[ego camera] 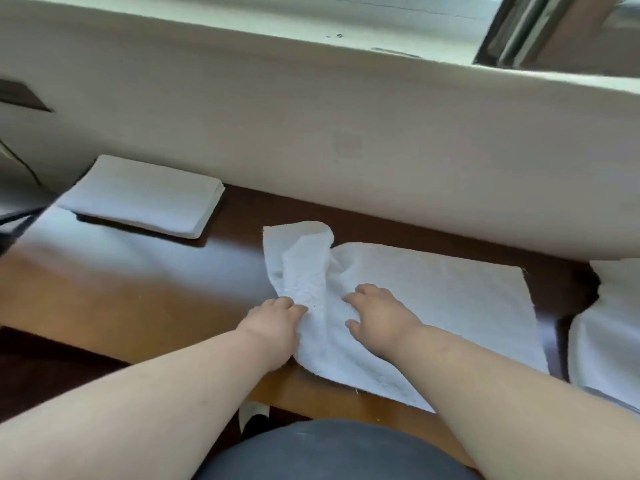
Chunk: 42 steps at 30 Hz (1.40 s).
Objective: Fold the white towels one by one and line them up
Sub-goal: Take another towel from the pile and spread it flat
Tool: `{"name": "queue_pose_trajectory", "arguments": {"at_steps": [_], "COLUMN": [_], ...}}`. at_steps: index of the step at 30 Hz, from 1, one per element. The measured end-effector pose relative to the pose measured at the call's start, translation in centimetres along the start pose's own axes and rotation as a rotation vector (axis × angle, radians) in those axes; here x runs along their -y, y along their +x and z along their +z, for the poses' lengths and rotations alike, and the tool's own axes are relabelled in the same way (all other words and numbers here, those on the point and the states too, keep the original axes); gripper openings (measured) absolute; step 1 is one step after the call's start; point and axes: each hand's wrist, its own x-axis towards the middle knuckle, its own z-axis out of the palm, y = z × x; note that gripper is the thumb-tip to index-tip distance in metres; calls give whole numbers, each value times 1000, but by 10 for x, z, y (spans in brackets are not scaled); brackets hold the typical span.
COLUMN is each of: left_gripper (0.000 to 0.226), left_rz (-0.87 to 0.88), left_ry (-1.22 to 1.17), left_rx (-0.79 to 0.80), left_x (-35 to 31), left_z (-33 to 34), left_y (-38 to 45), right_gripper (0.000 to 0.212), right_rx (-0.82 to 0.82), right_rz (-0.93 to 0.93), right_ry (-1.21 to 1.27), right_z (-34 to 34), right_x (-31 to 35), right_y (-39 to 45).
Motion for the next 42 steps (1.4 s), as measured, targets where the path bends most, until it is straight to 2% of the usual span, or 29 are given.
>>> {"name": "queue_pose_trajectory", "arguments": {"at_steps": [2, 4, 6, 8, 9, 10, 13, 14, 16, 19, 20, 22, 23, 24, 26, 28, 31, 33, 35, 37, 39, 41, 42], "left_gripper": [56, 57, 53, 45, 41, 39, 37, 39, 43, 42, 42, 46, 47, 46, 32, 11, 23, 30, 41, 47, 49, 41, 39], "left_rz": [-4, 18, 72, 92, 76, 36, -107, -128, -172, -280, -318, -381, -390, -390, -389, -388, -371, -401, -486, -541, -457, -330, -265], "left_ry": [-112, -231, -303, -406, -481, -569, -777, -802, -898, -1173, -1275, -1425, -1444, -1447, -1437, -1439, -1419, -1427, -1470, -1466, -1347, -1207, -1156], "left_rx": [49, 95, 120, 106, 89, 68, 14, 2, -3, 44, 77, 147, 159, 162, 137, 98, 89, 117, 92, -42, -161, -244, -288], "left_x": [22, 39, 52, 63, 69, 73, 94, 102, 113, 120, 120, 118, 118, 118, 120, 121, 121, 121, 126, 137, 153, 168, 174], "left_z": [8, 14, 17, 20, 21, 20, 13, 11, 4, -6, -10, -15, -16, -18, -23, -29, -37, -47, -62, -75, -82, -87, -89], "left_y": [-4, -4, -3, -3, -3, -2, 9, 16, 37, 74, 82, 95, 99, 102, 107, 114, 121, 125, 125, 124, 119, 118, 122], "right_gripper": [53, 55, 70, 91, 94, 87, 27, 18, 11, 68, 66, 24, 7, 5, 6, 11, 29, 31, 25, 26, 44, 60, 59], "right_rx": [-45, -109, -123, -57, -34, -31, -71, -103, -170, -74, -40, -33, -54, -99, -227, -352, -460, -494, -392, -216, -81, -142, -216], "right_rz": [-37, 25, 145, 276, 334, 376, 384, 395, 397, 384, 390, 421, 437, 437, 437, 423, 429, 435, 394, 315, 224, 161, 104], "right_ry": [25, 134, 237, 242, 212, 166, 94, 100, 126, -82, -156, -114, -11, 118, 389, 556, 704, 758, 702, 572, 366, 163, 88], "right_z": [-6, -15, -26, -30, -30, -30, -24, -20, -10, 3, 6, 2, 0, -3, -8, -11, -6, 0, 5, 10, 16, 21, 21], "right_x": [30, 54, 72, 88, 94, 98, 107, 109, 116, 127, 129, 131, 130, 129, 127, 131, 139, 140, 140, 141, 146, 156, 164], "right_y": [28, 57, 84, 108, 116, 123, 141, 142, 137, 133, 136, 145, 148, 147, 138, 121, 94, 83, 80, 82, 86, 93, 96]}}
